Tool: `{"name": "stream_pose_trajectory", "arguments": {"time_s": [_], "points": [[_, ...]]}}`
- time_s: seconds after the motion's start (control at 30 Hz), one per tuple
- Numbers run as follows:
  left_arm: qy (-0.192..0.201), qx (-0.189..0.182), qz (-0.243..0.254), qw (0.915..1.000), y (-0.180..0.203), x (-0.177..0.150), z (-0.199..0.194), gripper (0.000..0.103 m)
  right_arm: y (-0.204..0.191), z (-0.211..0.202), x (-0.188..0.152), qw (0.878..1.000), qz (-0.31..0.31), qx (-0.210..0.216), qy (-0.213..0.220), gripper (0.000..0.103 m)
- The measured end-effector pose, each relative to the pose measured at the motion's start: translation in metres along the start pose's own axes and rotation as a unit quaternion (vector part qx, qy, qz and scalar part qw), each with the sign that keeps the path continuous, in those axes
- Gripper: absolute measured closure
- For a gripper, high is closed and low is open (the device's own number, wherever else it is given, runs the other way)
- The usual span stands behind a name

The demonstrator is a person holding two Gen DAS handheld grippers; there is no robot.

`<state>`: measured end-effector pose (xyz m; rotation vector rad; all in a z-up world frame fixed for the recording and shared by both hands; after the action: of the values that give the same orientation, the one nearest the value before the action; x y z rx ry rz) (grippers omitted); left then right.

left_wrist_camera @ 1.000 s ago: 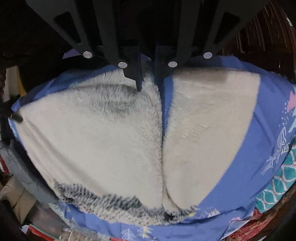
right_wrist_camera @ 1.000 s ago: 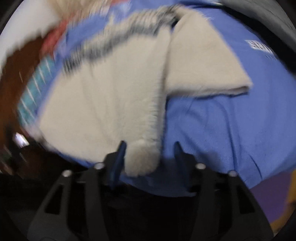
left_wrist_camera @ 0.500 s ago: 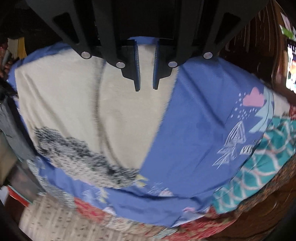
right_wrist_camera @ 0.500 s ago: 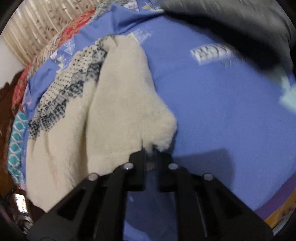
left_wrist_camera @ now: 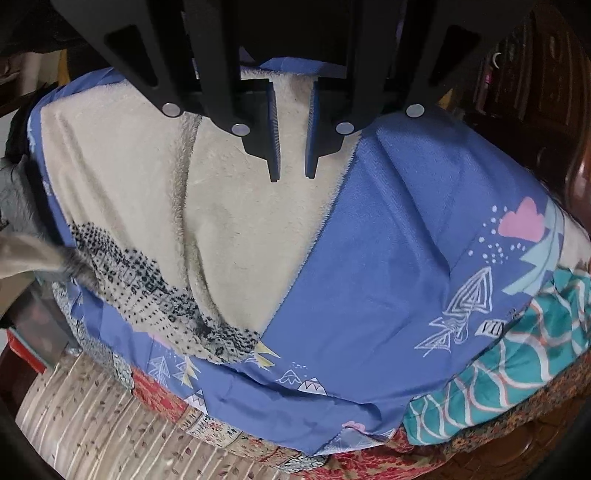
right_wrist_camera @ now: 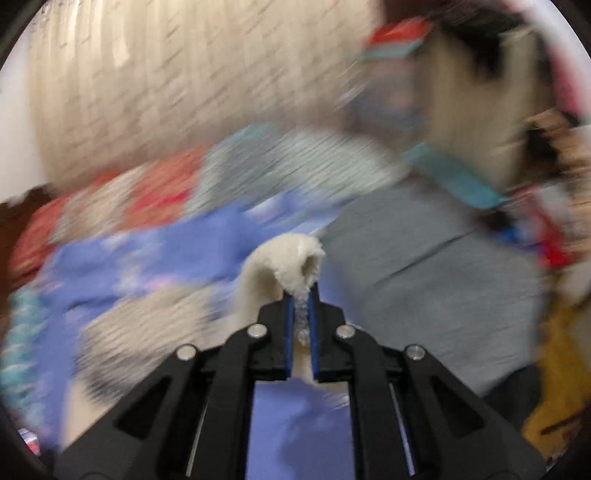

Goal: Fold large clothes
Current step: 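Grasp a jacket sleeve with the right tool and lift it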

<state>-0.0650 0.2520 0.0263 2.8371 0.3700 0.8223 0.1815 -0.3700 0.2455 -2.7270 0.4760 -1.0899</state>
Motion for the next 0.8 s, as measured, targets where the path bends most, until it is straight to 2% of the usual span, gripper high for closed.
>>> {"name": "stream_pose_trajectory", "arguments": {"time_s": [0.03, 0.07, 0.13, 0.23, 0.33, 0.37, 0.43, 0.47, 0.53, 0.57, 0.6, 0.63, 0.67, 0.73, 0.8], "points": [[0.002, -0.002, -0.003, 1.0, -0.001, -0.001, 0.0, 0.066, -0.027, 0.019, -0.015, 0.998, -0.006, 0.024, -0.05, 0.096], [0.005, -0.006, -0.006, 1.0, -0.003, -0.001, -0.001, 0.066, -0.044, 0.026, -0.023, 0.997, -0.019, 0.028, -0.063, 0.096], [0.011, -0.014, -0.011, 0.9998, -0.007, -0.002, -0.002, 0.066, -0.072, 0.03, -0.031, 0.996, -0.036, 0.044, -0.067, 0.096], [0.014, -0.024, -0.001, 0.9996, -0.001, 0.001, -0.003, 0.066, -0.094, 0.015, -0.025, 0.993, 0.012, 0.106, -0.05, 0.096], [0.028, -0.03, 0.02, 0.9989, 0.011, 0.011, -0.007, 0.066, -0.081, -0.023, -0.005, 0.989, 0.06, 0.133, 0.006, 0.096], [0.034, -0.038, 0.026, 0.9984, 0.018, 0.015, -0.009, 0.066, -0.058, -0.043, 0.002, 0.984, 0.096, 0.144, 0.034, 0.096], [0.039, -0.052, 0.032, 0.9973, 0.029, 0.019, -0.011, 0.066, -0.005, -0.064, -0.016, 0.974, 0.166, 0.142, 0.054, 0.096], [0.04, -0.06, 0.036, 0.9968, 0.034, 0.021, -0.01, 0.066, 0.014, -0.068, -0.03, 0.972, 0.188, 0.13, 0.053, 0.094], [0.034, -0.076, 0.049, 0.9953, 0.052, 0.023, -0.006, 0.066, 0.064, -0.065, -0.092, 0.975, 0.211, 0.066, 0.037, 0.09], [0.031, -0.08, 0.056, 0.9947, 0.058, 0.023, -0.003, 0.066, 0.083, -0.058, -0.127, 0.979, 0.202, 0.032, 0.017, 0.076], [0.025, -0.085, 0.067, 0.9938, 0.068, 0.023, 0.002, 0.066, 0.099, -0.048, -0.16, 0.982, 0.189, -0.009, -0.007, 0.043], [0.018, -0.088, 0.078, 0.9929, 0.078, 0.024, 0.007, 0.066, 0.12, -0.039, -0.201, 0.981, 0.179, -0.066, -0.029, 0.029], [0.011, -0.092, 0.085, 0.9921, 0.086, 0.025, 0.011, 0.066, 0.133, -0.034, -0.226, 0.979, 0.175, -0.099, -0.039, 0.024], [0.002, -0.099, 0.101, 0.9899, 0.104, 0.027, 0.015, 0.066, 0.159, -0.021, -0.28, 0.972, 0.148, -0.166, -0.072, 0.024], [0.002, -0.104, 0.127, 0.9865, 0.126, 0.031, 0.014, 0.066, 0.156, -0.012, -0.297, 0.976, 0.1, -0.175, -0.085, 0.024]]}}
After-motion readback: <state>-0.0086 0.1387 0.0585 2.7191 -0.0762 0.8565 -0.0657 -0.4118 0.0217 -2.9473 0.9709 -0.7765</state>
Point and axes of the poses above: each gripper's, at about its wrist camera, not at the fingertips, and z roughly the way its jaws point, y to its right, x to its top, the point moved 8 cm from there along z, roughly the way its jaws point, and after that the axes turned 1 degree about z, right-handed, at the moved point
